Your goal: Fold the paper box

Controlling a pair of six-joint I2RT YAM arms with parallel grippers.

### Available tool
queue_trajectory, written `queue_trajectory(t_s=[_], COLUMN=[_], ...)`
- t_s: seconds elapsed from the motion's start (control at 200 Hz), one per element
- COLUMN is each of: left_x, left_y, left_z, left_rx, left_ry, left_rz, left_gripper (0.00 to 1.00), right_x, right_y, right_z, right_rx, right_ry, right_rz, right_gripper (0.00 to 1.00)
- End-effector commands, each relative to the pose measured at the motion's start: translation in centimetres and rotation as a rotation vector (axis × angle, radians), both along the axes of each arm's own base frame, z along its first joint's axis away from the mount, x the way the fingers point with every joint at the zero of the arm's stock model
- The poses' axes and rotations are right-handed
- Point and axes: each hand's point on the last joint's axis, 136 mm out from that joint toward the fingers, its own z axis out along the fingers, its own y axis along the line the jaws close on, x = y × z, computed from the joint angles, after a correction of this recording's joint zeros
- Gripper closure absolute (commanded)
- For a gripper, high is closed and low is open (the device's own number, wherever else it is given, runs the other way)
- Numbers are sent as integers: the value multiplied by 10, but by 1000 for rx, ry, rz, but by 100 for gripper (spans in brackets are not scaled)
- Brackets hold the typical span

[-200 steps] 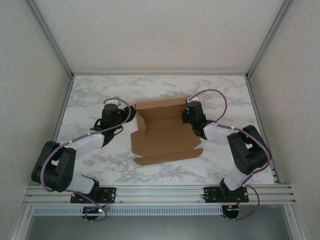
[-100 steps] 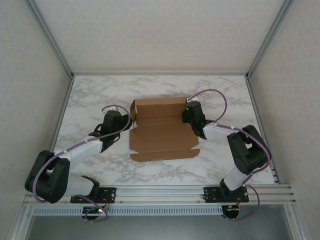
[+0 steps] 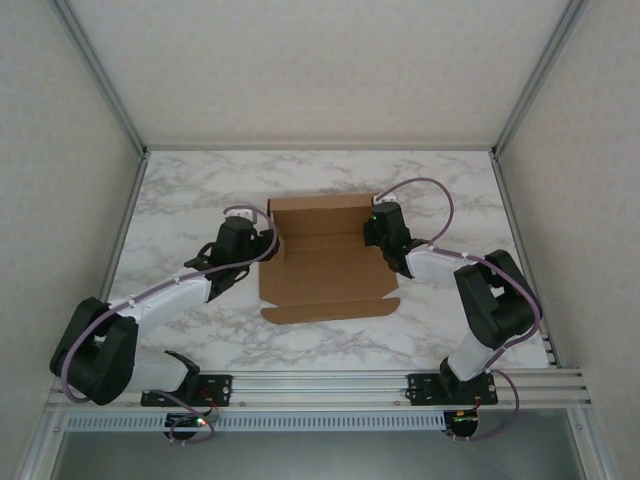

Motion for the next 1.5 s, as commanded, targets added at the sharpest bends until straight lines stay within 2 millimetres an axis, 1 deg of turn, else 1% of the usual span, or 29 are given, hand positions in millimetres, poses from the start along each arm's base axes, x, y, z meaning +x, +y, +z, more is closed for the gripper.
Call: queue_trajectory(t_s=[0.0,0.09,0.255,0.34,0.411,0.481,0.616,0.711,0.731,0.816,0.901,1.011,1.071,1.202,1.247,1.377,1.492], left_x=[3,7,21,28,33,38,45,48,51,57,63,68,70,72,71,67,64], left_y=[-11,-9,4,-3,-14,-19,-18,-18,-19,-17,-12,-8,-5,-3,-4,-2,3], left_z=[8,7,-2,-4,-2,1,2,0,5,10,12,4,1,-2,-3,-17,-25], left_rx=[28,49,165,183,174,182,230,224,213,208,202,199,184,163,164,182,187], left_ry=[-26,-35,-65,-88,-107,-127,-165,-170,-195,-216,-224,-206,-197,-186,-180,-152,-140], left_rz=[-50,-41,1,-38,-82,-106,-139,-171,-172,-166,-160,-174,-175,-183,-191,-194,-173], left_gripper=[41,40,40,39,38,37,32,31,31,32,34,41,48,65,68,69,67], right_x=[-17,-18,-19,-20,-20,-21,-23,-24,-24,-24,-24,-24,-24,-24,-23,-23,-23], right_y=[3,3,4,6,6,7,9,9,10,10,11,12,12,11,11,11,12], right_z=[-28,-28,-28,-28,-26,-26,-25,-26,-26,-28,-28,-26,-26,-26,-25,-26,-27], right_rx=[-24,-22,-16,-12,-10,-11,-15,-16,-16,-17,-21,-23,-25,-28,-28,-28,-26], right_ry=[113,112,108,108,104,100,96,93,92,94,94,90,90,91,90,92,94], right_rz=[37,41,51,59,65,74,96,106,109,115,119,124,123,120,120,118,115], right_gripper=[100,100,100,100,100,100,100,100,100,100,100,100,100,100,100,100,100])
